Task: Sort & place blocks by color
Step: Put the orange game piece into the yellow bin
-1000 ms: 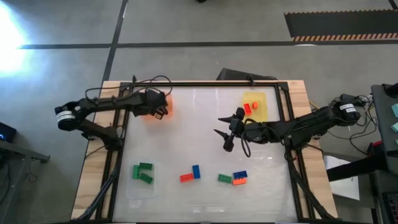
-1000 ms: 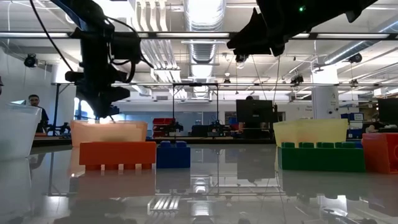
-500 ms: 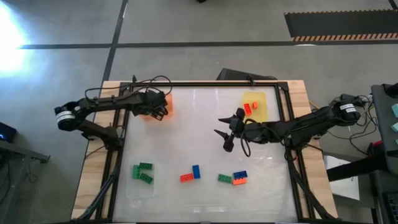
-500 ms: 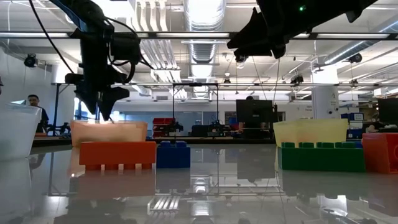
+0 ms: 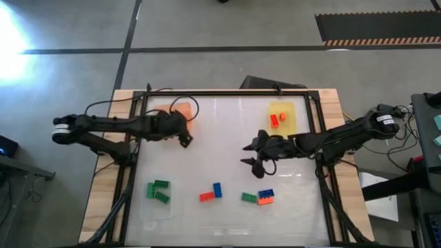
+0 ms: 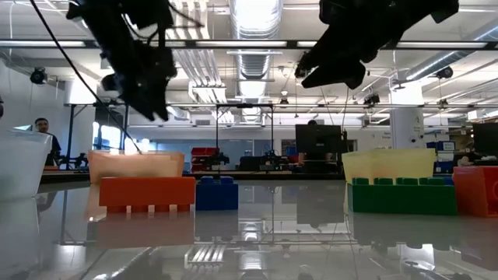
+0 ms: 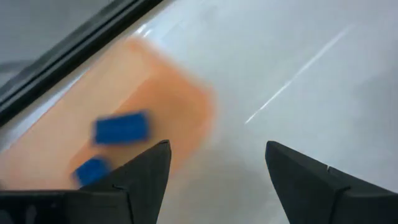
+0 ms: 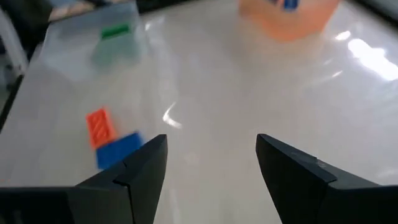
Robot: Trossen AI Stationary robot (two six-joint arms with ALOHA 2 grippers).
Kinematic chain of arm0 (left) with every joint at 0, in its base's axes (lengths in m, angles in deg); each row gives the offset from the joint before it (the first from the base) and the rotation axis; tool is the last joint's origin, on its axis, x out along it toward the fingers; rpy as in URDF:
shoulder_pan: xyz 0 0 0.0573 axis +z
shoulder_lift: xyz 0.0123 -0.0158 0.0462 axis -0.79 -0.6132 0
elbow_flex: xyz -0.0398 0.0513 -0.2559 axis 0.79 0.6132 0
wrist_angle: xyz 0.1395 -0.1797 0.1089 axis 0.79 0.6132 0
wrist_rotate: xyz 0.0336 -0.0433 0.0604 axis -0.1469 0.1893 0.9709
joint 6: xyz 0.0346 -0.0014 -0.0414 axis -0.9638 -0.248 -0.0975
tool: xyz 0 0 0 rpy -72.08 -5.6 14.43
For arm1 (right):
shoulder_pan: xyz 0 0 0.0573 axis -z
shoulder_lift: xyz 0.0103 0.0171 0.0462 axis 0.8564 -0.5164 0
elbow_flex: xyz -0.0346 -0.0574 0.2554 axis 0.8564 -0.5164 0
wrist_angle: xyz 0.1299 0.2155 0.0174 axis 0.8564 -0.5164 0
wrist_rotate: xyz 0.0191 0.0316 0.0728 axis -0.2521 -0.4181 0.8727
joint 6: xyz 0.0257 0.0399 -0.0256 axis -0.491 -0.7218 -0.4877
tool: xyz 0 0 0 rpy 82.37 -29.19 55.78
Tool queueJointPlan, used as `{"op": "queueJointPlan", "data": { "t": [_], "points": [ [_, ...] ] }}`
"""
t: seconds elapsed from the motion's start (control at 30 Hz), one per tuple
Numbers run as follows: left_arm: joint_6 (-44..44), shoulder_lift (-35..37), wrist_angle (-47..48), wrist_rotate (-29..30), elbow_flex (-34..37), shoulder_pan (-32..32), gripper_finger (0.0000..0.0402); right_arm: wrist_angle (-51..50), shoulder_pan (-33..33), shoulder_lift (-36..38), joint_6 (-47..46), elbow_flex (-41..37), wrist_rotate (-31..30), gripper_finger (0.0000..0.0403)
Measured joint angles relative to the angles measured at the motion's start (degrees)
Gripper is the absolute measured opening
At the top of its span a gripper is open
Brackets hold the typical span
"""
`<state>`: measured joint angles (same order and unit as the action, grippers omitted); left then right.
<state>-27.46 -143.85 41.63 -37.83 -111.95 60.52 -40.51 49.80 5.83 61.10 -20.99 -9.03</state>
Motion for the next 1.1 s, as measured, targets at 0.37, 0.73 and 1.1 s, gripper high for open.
{"op": "queueJointPlan", "data": {
  "t": [0.37,0.73,1.1],
  "points": [
    [-12.9,1.3,-21.3,0.1,0.6,-11.4,0.0247,-22.2,-3.6,0.0,-2.3,8.8,1.7,0.0235],
    [-14.8,1.0,-24.1,0.2,0.8,-12.2,0.0247,-39.7,-13.8,-5.4,-9.7,19.2,1.9,0.0234],
    [-14.8,1.0,-24.1,0.2,1.6,-12.2,0.0247,-50.9,-26.5,-19.5,-16.7,27.1,6.8,0.0217]
  ]
}}
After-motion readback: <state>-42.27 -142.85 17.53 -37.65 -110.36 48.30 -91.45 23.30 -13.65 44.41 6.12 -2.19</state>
